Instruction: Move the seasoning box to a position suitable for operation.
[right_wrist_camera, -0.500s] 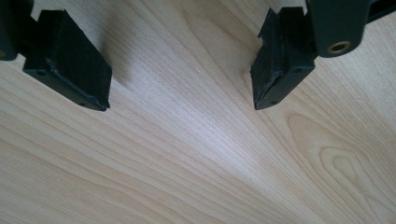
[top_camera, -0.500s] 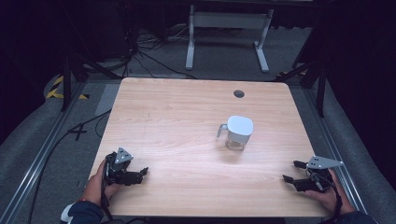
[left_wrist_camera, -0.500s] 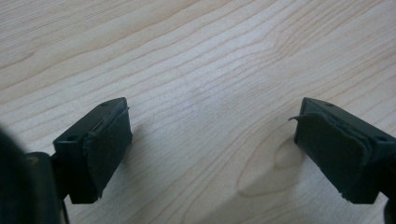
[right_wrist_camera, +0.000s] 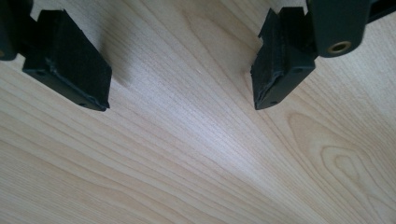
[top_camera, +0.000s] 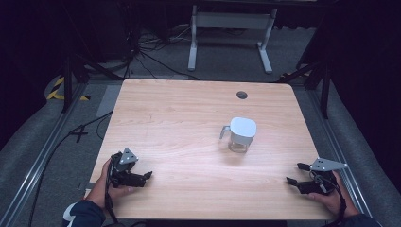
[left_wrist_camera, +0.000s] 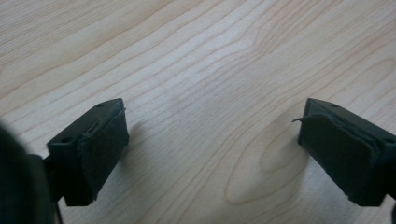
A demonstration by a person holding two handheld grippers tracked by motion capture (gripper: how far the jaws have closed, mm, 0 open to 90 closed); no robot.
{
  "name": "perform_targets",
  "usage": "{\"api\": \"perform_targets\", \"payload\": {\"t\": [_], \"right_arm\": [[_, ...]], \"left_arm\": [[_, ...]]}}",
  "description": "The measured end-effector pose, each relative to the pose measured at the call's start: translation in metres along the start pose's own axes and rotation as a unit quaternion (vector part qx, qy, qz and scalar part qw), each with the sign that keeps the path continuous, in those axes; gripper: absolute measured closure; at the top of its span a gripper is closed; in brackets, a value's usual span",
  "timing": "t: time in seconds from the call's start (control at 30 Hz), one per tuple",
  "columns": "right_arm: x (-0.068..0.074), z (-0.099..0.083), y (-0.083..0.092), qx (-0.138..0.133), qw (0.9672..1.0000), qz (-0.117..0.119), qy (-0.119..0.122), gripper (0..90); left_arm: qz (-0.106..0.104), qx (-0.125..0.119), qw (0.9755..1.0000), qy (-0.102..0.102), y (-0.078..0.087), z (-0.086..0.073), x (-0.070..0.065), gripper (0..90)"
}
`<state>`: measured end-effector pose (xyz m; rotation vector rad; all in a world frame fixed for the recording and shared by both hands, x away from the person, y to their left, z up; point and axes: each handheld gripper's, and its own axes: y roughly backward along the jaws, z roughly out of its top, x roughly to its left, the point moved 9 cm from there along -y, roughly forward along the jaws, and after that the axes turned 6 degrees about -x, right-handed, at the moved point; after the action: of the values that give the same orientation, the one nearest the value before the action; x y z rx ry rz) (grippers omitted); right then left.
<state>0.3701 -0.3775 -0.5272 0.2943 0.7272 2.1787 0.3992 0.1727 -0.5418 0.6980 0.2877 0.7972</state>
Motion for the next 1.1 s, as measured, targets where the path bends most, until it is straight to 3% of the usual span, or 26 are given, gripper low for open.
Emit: {"api": "perform_targets", "payload": {"t": [0.07, 0.17, 0.2, 0.27, 0.4, 0.43, 0.53, 0.7, 0.9, 1.1], "right_arm": [[0.0, 0.0, 0.0, 0.0, 1.0, 0.0, 0.0, 19.9], [0.0, 0.0, -0.001, 0.0, 1.0, 0.001, 0.0, 19.8], [0.0, 0.0, -0.001, 0.0, 1.0, 0.001, 0.0, 19.8], [0.0, 0.0, -0.001, 0.0, 1.0, 0.001, 0.001, 19.8], [0.0, 0.0, -0.001, 0.0, 1.0, 0.002, 0.001, 19.9], [0.0, 0.0, -0.001, 0.0, 1.0, 0.002, 0.001, 19.8], [0.0, 0.0, -0.001, 0.0, 1.0, 0.002, 0.001, 19.8], [0.0, 0.001, -0.001, 0.0, 1.0, 0.002, 0.002, 19.8], [0.0, 0.001, -0.001, 0.0, 1.0, 0.002, 0.002, 19.8], [0.0, 0.001, -0.001, 0.0, 1.0, 0.003, 0.002, 19.8]], "left_arm": [[0.002, 0.011, 0.9998, -0.019, -0.001, 0.004, 0.001, 12.1], [-0.003, 0.036, 0.999, -0.025, -0.002, 0.009, 0.0, 18.3], [0.004, 0.032, 0.9989, -0.035, -0.004, 0.013, 0.001, 21.1], [-0.011, 0.022, 0.9994, -0.024, -0.005, 0.021, -0.002, 25.4], [-0.021, -0.001, 0.9994, -0.028, -0.007, 0.038, -0.005, 32.3], [-0.02, -0.01, 0.9989, -0.042, -0.01, 0.052, -0.007, 32.9], [-0.03, -0.023, 0.9985, -0.039, -0.014, 0.064, -0.011, 35.3], [-0.048, -0.043, 0.9958, -0.064, -0.026, 0.096, -0.024, 39.3], [-0.067, -0.057, 0.9929, -0.08, -0.044, 0.129, -0.043, 46.4], [-0.084, -0.065, 0.9879, -0.113, -0.057, 0.155, -0.06, 63.4]]}}
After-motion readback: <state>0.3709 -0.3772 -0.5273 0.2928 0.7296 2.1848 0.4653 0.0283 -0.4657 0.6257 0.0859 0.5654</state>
